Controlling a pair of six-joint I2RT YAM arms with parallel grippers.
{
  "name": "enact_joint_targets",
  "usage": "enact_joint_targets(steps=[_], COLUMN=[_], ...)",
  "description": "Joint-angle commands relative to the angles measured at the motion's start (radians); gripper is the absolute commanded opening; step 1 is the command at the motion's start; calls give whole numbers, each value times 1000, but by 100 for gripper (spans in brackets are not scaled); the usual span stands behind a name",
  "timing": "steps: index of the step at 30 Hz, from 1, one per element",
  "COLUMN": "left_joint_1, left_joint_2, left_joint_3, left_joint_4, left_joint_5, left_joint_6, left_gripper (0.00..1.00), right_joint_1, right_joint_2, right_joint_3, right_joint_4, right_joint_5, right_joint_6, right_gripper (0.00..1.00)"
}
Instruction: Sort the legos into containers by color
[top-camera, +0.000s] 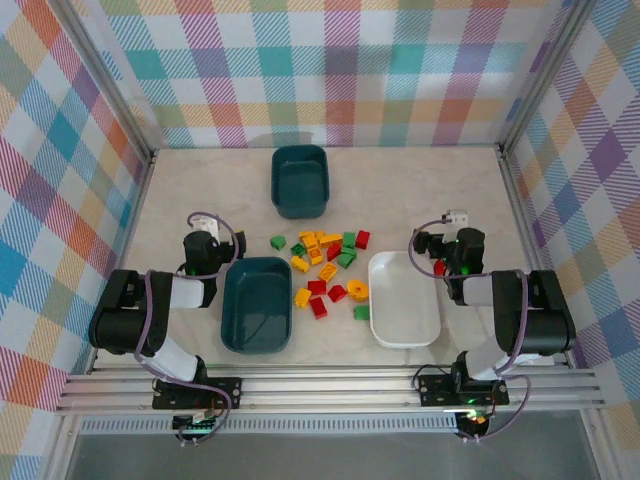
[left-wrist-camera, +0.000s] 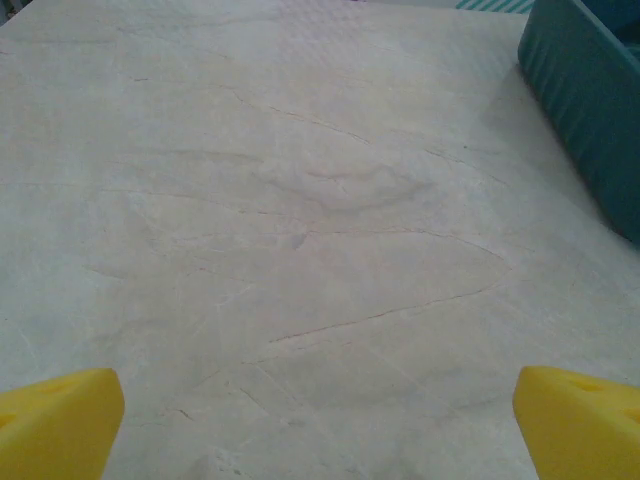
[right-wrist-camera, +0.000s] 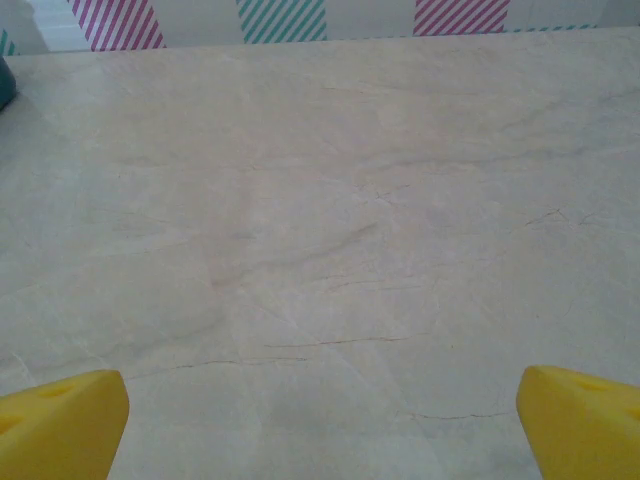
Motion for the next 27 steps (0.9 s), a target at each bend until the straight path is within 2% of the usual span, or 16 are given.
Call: enact_joint_targets(steps=[1, 27], left_joint_1=[-1, -1], left_joint_2=[-8, -9], left_joint_3=[3, 0], left_joint_4=[-8, -6], left_joint_5=[15, 15], left_joint_6=[7, 6], left_gripper=[100, 100], right_joint_1=[5, -5], right_joint_2=[-6, -7], right_joint_3=[8, 13], right_joint_4=[0, -7], right_joint_5=[-24, -30], right_joint_6=[-7, 5], right_gripper=[100, 100])
